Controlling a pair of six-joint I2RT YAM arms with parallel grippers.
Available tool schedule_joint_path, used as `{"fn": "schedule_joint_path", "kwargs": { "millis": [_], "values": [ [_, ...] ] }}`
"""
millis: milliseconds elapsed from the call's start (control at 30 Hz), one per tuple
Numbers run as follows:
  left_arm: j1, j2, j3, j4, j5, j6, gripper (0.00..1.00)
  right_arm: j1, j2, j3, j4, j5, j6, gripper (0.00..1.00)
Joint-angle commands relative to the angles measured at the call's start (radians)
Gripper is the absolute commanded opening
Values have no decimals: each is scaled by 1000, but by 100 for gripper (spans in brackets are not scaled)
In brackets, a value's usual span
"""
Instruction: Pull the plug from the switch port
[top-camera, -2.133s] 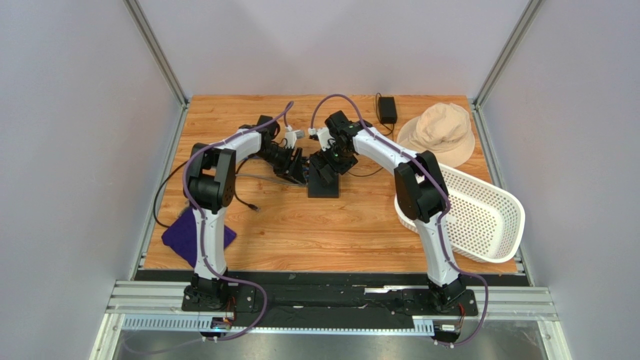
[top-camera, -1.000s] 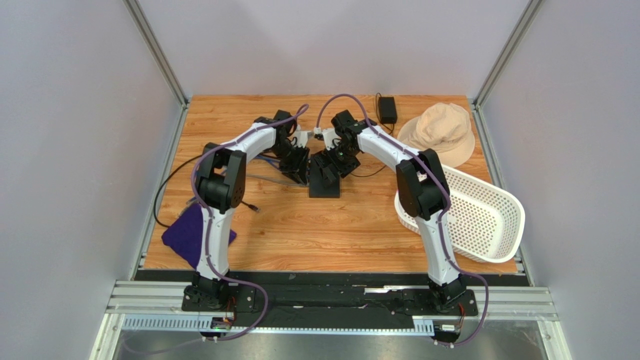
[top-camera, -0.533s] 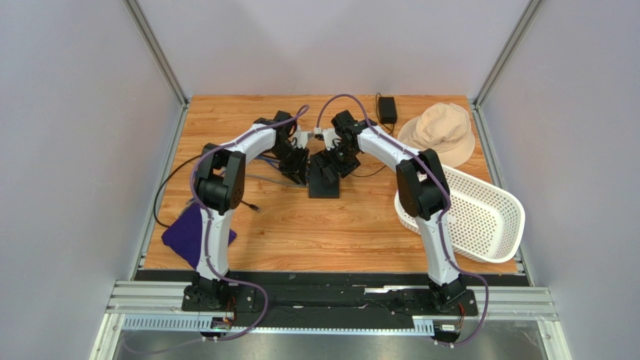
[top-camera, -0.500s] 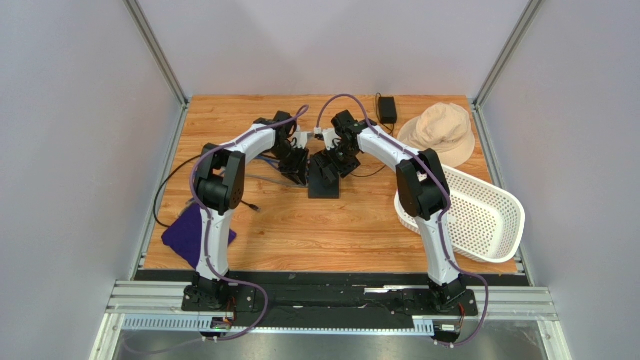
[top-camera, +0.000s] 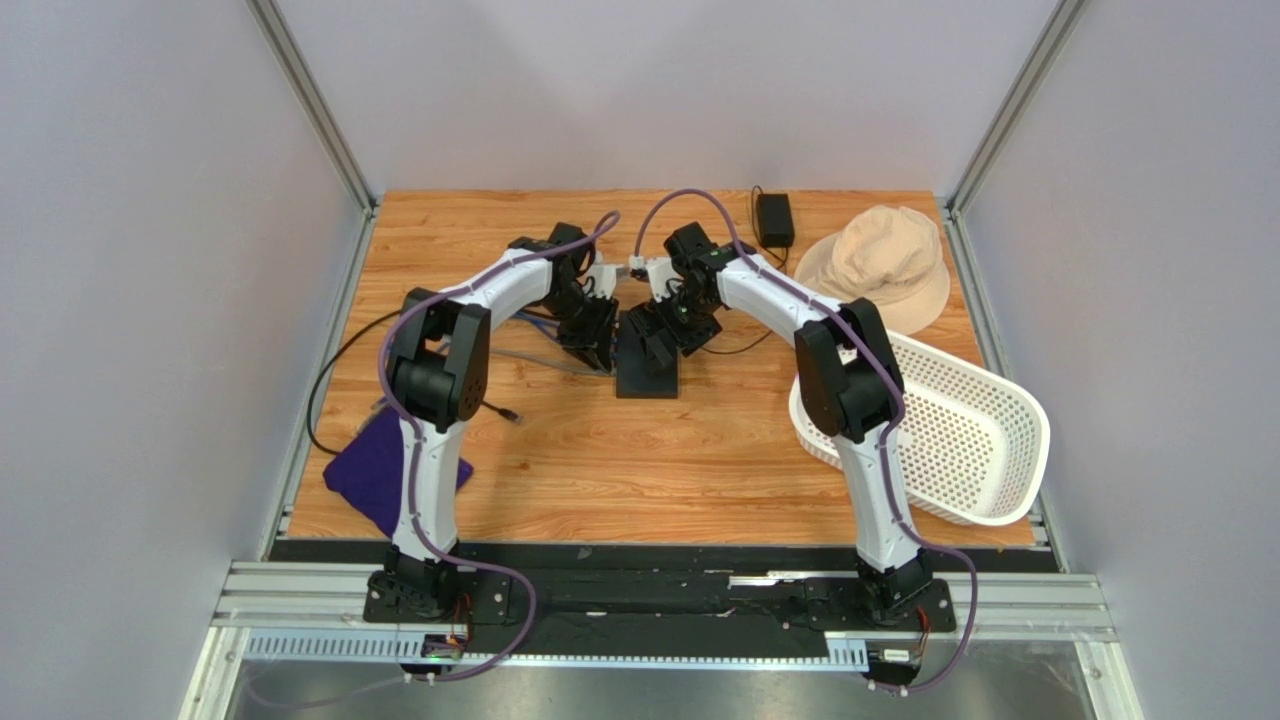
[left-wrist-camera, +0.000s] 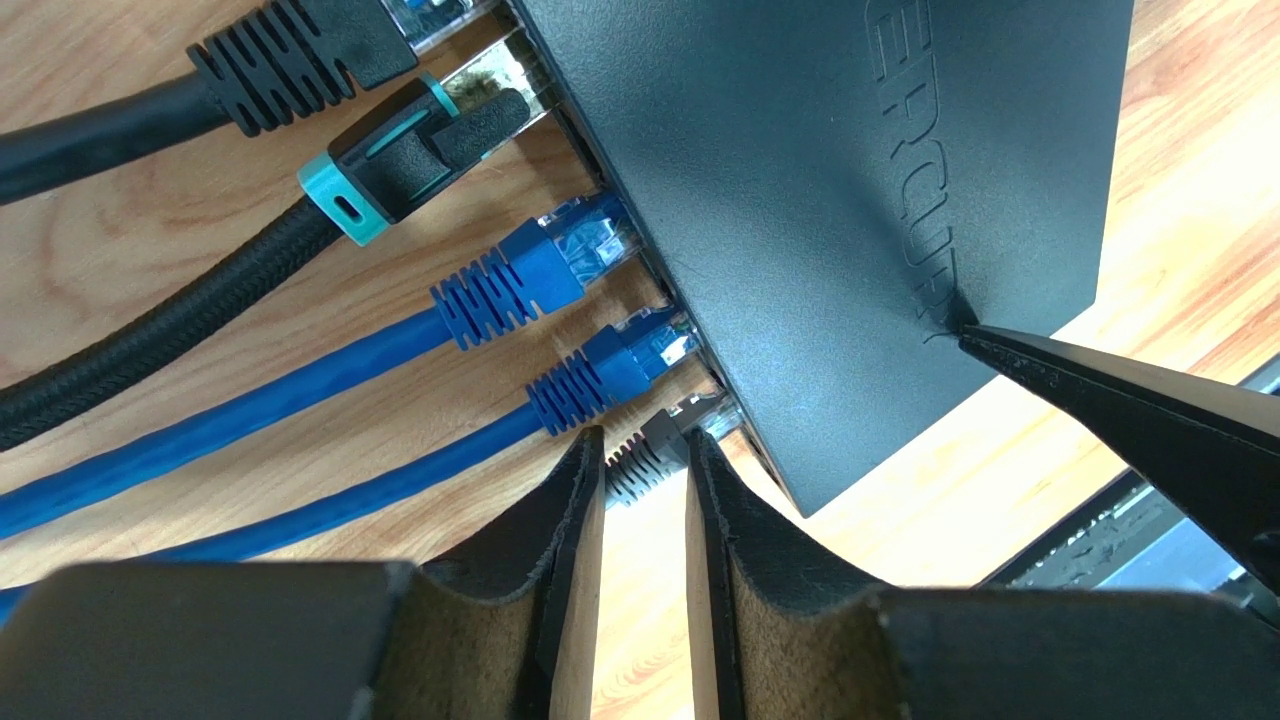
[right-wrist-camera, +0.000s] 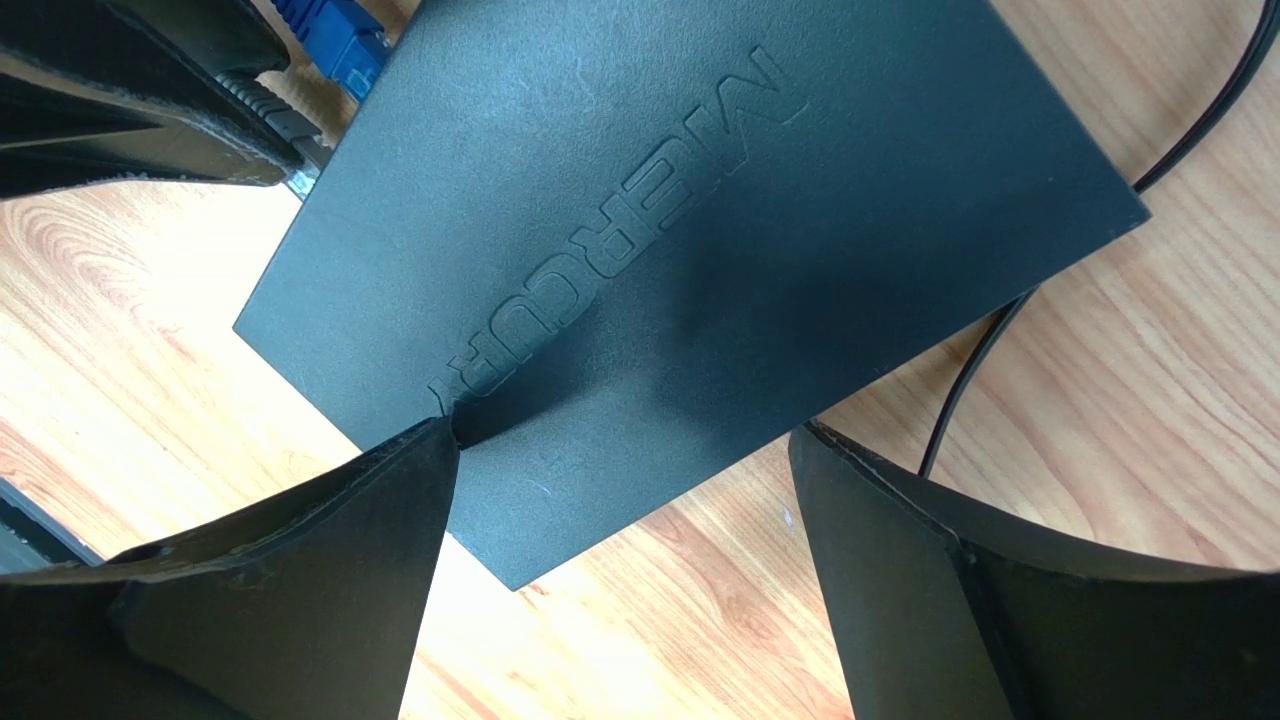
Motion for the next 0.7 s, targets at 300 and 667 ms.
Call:
{"fn": "schedule_joint_path", "kwargs": {
  "millis": [300, 667],
  "values": [
    [13, -30, -10, -153, -214, 31, 0, 3, 15, -97, -21, 127, -3, 89],
    [45, -37, 26, -193, -147, 53, 0, 5, 12, -109, -18, 134, -14, 90]
  ]
}}
